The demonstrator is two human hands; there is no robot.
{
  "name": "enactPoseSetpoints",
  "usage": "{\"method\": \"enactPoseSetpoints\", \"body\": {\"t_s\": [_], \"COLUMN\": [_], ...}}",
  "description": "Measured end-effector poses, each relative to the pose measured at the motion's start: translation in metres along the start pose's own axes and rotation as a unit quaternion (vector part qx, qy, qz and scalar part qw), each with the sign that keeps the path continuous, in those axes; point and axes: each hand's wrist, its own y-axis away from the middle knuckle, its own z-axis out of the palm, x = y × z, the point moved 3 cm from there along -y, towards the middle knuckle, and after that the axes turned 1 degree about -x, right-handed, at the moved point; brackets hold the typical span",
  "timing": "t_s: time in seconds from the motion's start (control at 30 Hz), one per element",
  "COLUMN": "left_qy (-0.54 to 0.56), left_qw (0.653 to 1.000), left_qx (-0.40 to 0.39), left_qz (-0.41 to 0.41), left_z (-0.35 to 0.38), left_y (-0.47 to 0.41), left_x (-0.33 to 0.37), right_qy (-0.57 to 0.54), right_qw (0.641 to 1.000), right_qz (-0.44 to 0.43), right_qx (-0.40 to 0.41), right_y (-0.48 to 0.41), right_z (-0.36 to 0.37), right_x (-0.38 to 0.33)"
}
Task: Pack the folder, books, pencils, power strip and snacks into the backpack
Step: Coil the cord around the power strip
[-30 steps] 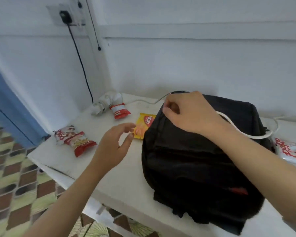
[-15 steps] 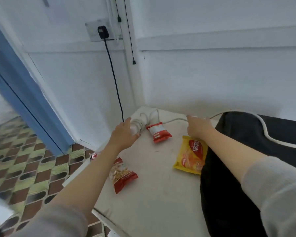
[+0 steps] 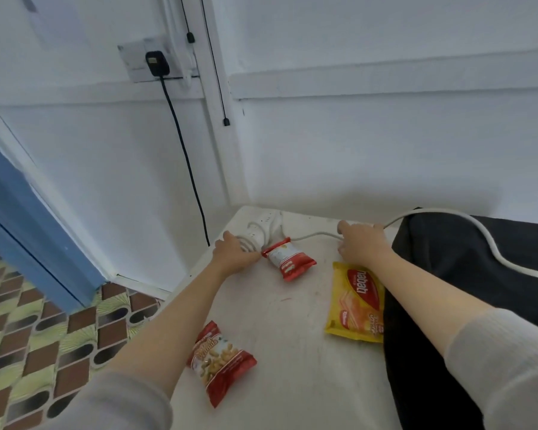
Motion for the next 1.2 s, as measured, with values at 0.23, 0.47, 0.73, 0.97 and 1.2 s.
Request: {"method": "enactPoseSetpoints", "body": {"t_s": [0.23,0.47,0.73,0.97,1.2], "left_qy": [0.031,0.096,0.286,0.280,0.313], "left_qw": [0.996,0.978,0.937,0.935,0.918], "left_qx": [0.025,0.031,-0.020,0.117,0.175], "left_qz": [0.084,0.184,0.198,0.186,0.170], "left_z": [-0.008,-0.036,-0.066,-0.083,-0.074], "left_y": [0.006,0.036,0.063,0.051,0.043], "left_x": [-0.014,-0.001,0.014,0.001,-0.010], "right_qy": [-0.060,-0.231,-0.501,-0.507,-0.405], "right_qw": [0.997,0.973,0.846,0.852,0.900], "right_qz": [-0.007,-0.023,-0.059,-0.104,-0.159], "right_qx": [0.039,-0.002,-0.172,-0.084,0.011], "right_y": [-0.009,-0.027,-0.025,-0.001,0.028], "right_z": [-0.012,-0.025,-0.030,-0.077,-0.136], "right_x": [-0.016,-0.041,-0.065,-0.048,-0.045]}}
